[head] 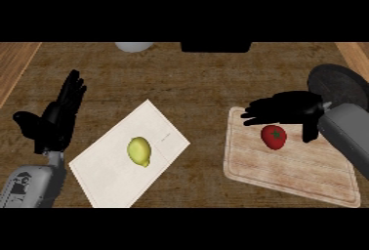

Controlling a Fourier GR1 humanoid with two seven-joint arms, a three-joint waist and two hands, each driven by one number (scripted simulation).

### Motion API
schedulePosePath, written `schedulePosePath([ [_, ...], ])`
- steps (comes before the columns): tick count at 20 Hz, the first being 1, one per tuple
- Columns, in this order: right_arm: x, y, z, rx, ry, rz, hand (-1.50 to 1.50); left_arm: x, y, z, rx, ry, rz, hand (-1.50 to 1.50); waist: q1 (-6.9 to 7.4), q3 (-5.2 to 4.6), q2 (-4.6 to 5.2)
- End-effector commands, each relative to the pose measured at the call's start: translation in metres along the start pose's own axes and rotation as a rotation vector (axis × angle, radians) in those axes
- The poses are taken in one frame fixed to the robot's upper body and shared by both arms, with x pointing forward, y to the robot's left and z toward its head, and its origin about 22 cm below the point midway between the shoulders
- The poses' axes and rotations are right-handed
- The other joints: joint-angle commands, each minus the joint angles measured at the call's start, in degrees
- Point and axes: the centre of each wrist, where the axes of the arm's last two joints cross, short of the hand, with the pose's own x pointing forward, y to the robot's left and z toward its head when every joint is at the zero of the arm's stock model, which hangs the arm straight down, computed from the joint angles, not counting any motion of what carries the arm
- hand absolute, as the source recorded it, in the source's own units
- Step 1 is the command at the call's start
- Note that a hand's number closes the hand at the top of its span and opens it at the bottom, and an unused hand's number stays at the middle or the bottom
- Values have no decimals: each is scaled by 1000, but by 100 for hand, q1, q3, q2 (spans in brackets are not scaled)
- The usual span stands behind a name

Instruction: Pick the tomato from the cutting board and place it in the pan

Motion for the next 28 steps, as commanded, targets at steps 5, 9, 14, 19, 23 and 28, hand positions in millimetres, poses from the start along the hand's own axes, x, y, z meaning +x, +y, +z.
schedulePosePath([
  [5, 5, 21, -20, 47, -4, 41, -150, -4, 12, -9, 3, 4, -19, 0, -28, 0, -4],
  [9, 6, 18, -35, 91, -6, 31, -150, -2, -1, 8, 2, 8, -8, 0, -3, 0, -7],
  [14, -4, 43, -23, 108, -5, 21, -150, -5, 6, 9, -8, -8, 9, 0, -1, 0, -1],
  [19, 8, 44, -46, 130, -155, 79, 150, 9, 6, 5, -13, -2, -1, 0, 3, 1, -3],
  [23, 4, 55, -34, 111, -149, 81, 150, 12, 5, 10, 0, 5, -4, 0, 1, 2, -4],
  [28, 4, 69, -52, 27, 286, -220, 150, 3, 10, 5, 36, 28, -14, 0, -183, -11, -67],
])
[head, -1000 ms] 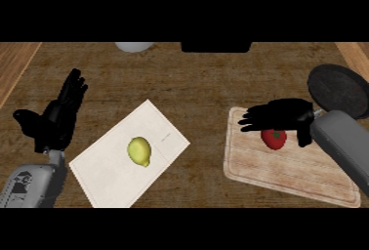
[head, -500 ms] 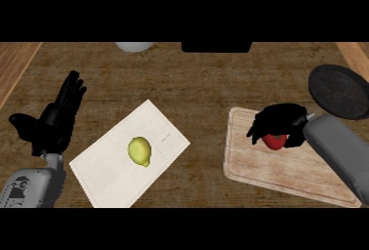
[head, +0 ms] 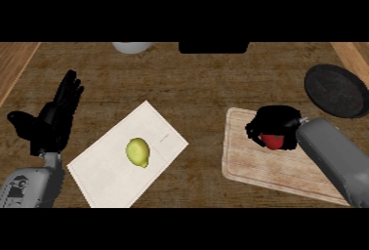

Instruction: Pick the tomato from the cutting board and place it in the pan

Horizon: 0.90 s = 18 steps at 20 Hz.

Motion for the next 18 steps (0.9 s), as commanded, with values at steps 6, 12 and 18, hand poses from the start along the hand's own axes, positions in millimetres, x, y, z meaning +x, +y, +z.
schedulePosePath([
  [6, 8, 60, -9, -193, 646, -529, 150, -12, 25, 9, 82, 32, -15, 0, -411, -7, -107],
  [12, 28, -4, -25, -654, 846, -385, 150, -15, 15, 11, 66, 40, -22, 0, -455, 5, -136],
  [18, 58, -43, 14, -924, 927, -368, 150, -9, 24, 11, 33, 21, 1, 0, -356, 8, -87],
])
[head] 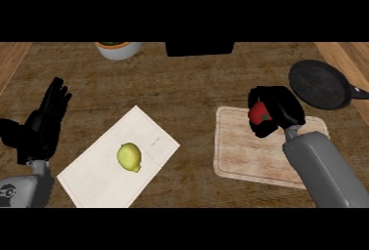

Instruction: Pick the tomato from the cutting board and place it in the pan

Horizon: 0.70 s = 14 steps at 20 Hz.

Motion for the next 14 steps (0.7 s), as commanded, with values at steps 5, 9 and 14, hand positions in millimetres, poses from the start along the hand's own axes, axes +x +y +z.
schedulePosePath([
  [5, 9, -78, 37, -309, 147, -119, 150, 8, -23, -12, -35, -24, 10, 0, 269, 22, 136],
  [9, -21, -105, 48, -373, 219, -225, 150, 9, -23, -14, -51, -39, 4, 0, 364, 26, 167],
  [14, -85, -132, 42, -463, 253, -394, 150, 4, -22, -13, -68, -43, -5, 0, 450, 30, 198],
])
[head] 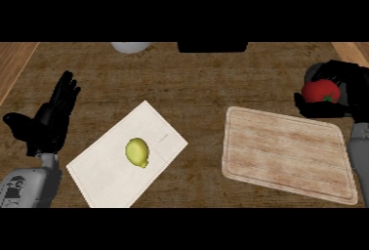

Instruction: Pick the tomato from the cutting board and place it in the pan

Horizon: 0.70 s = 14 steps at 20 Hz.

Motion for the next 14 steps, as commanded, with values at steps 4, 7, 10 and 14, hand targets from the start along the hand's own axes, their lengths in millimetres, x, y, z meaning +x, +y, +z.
schedulePosePath([
  [4, -72, -35, -36, -110, 80, 53, 150, 15, -5, -9, -31, -20, -11, 0, 163, 7, 52],
  [7, -95, -64, -52, -141, 96, 61, 150, -1, -29, -9, -37, -21, 14, 0, 185, 7, 75],
  [10, -134, -60, -38, -174, 133, 210, 150, 15, -22, -6, -72, -39, 13, 0, 363, 23, 124],
  [14, -152, -54, -37, -224, 158, 260, 150, 16, -15, -15, -82, -46, 13, 0, 438, 30, 173],
])
